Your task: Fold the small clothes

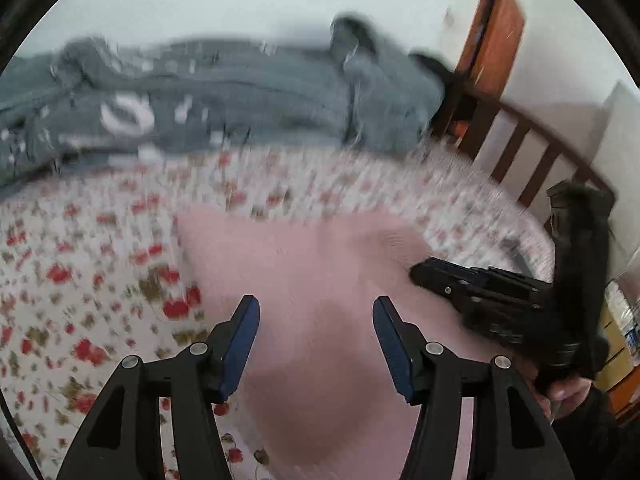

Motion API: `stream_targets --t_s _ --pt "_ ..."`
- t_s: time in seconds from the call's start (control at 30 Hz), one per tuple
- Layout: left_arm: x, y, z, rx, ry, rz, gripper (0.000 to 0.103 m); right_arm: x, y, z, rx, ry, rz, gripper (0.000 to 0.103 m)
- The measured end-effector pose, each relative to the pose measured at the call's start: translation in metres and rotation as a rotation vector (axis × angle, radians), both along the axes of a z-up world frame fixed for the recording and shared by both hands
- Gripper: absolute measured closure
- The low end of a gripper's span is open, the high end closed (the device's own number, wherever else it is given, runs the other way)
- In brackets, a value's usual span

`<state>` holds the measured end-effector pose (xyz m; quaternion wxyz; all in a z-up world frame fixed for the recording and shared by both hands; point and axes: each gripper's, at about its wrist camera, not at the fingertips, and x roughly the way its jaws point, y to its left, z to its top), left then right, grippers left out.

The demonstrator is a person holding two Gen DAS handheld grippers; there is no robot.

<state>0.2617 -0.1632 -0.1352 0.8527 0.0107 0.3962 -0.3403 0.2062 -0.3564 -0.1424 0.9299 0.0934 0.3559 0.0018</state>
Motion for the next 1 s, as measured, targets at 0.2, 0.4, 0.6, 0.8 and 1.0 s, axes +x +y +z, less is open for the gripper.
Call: stream_targets --t_s 0.2,0.4,0.6,0.8,1.0 --pt "0.003 -0.016 -0.013 0.067 -0.027 0.0 0.046 0.003 -0.02 -0.027 -0.03 0.072 -0.076 0.076" --pt "0.01 -0.013 -0.013 0.067 -0.009 -0.005 0.046 0.0 -0.027 -0.032 0.009 0.042 -0.083 0.074" --pt "0.01 0.004 -0.001 0.037 0.0 0.013 0.043 -0.002 -0.03 -0.017 0.043 0.07 -0.082 0.058" --pt "0.019 0.051 -0.013 -0.094 0.163 0.035 0.03 -0.022 -0.029 -0.001 0.098 0.062 -0.037 0.039" --pt "0.022 0.055 -0.044 -0.216 0.33 0.001 0.028 -0.026 -0.039 -0.046 0.309 0.098 0.013 0.038"
